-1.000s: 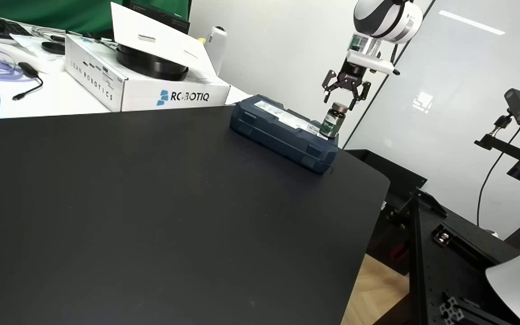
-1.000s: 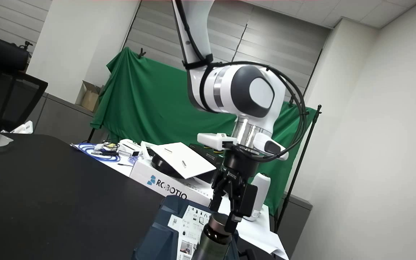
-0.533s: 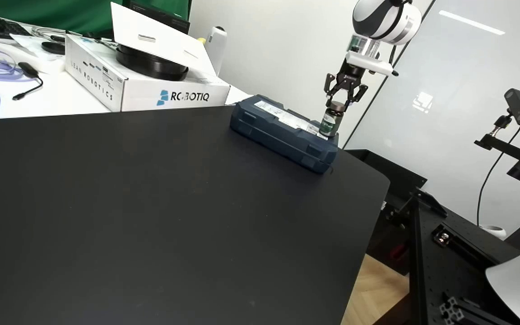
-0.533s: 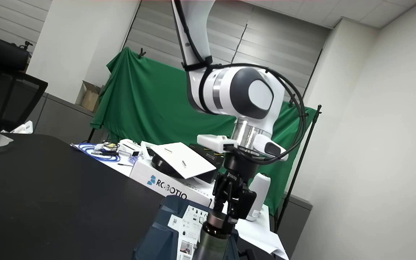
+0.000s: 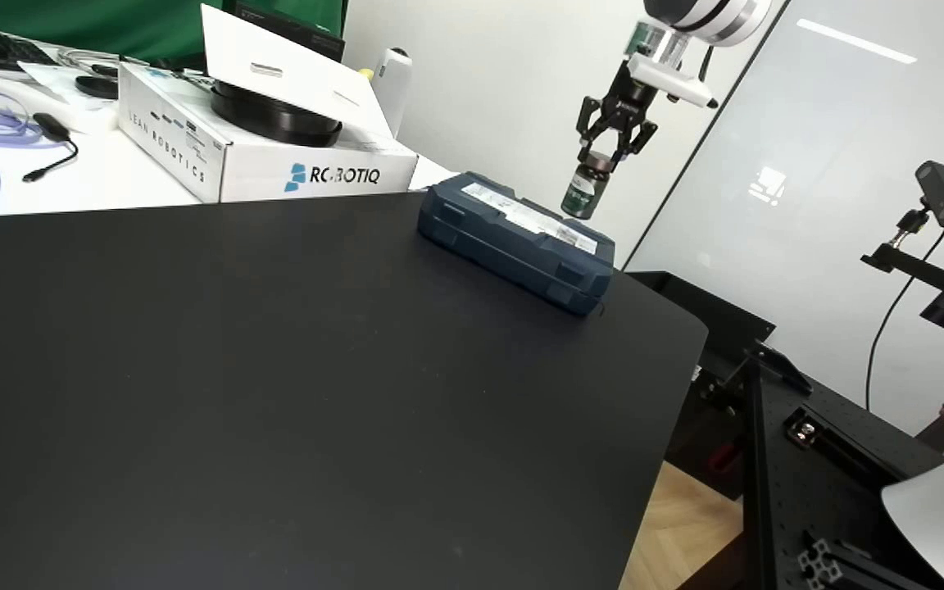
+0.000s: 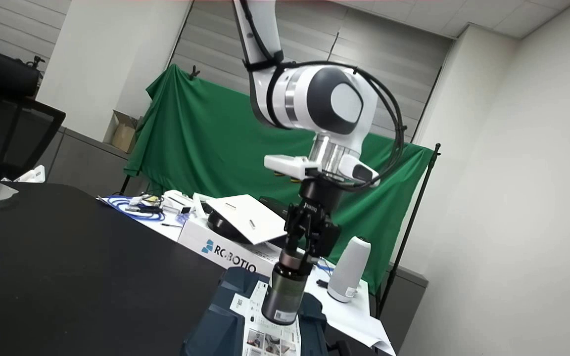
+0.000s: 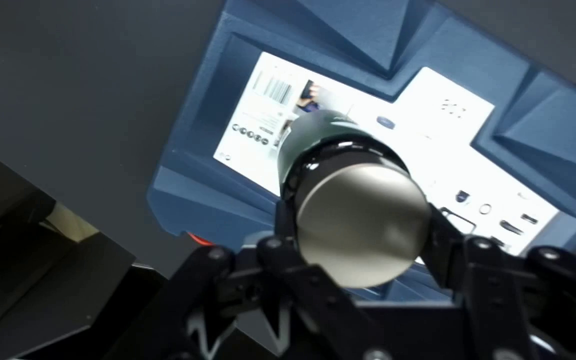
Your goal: Remove the bottle from the top of the dark blue case
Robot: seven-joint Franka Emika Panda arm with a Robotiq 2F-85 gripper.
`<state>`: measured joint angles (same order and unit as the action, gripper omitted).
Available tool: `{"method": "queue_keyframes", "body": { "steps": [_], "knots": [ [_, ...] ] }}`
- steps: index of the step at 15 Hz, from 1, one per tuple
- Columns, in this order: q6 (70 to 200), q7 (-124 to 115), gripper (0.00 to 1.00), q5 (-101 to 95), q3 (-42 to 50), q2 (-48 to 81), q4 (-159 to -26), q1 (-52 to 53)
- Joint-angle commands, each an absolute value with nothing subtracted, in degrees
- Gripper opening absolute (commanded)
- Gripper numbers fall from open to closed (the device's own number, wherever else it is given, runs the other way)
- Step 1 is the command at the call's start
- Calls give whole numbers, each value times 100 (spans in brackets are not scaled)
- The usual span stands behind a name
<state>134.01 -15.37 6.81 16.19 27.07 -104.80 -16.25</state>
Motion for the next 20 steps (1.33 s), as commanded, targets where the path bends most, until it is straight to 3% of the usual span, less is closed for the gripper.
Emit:
{"method": "queue_keyframes", "body": {
  "steps": [1, 11, 20],
  "knots": [
    [13238, -1241, 36, 660, 1388, 1898, -10725, -1433],
    [12451, -545, 36, 93, 434, 1124, -10840, -359],
    [13210, 130, 36, 213, -286, 1221, -11947, 227]
  ]
}}
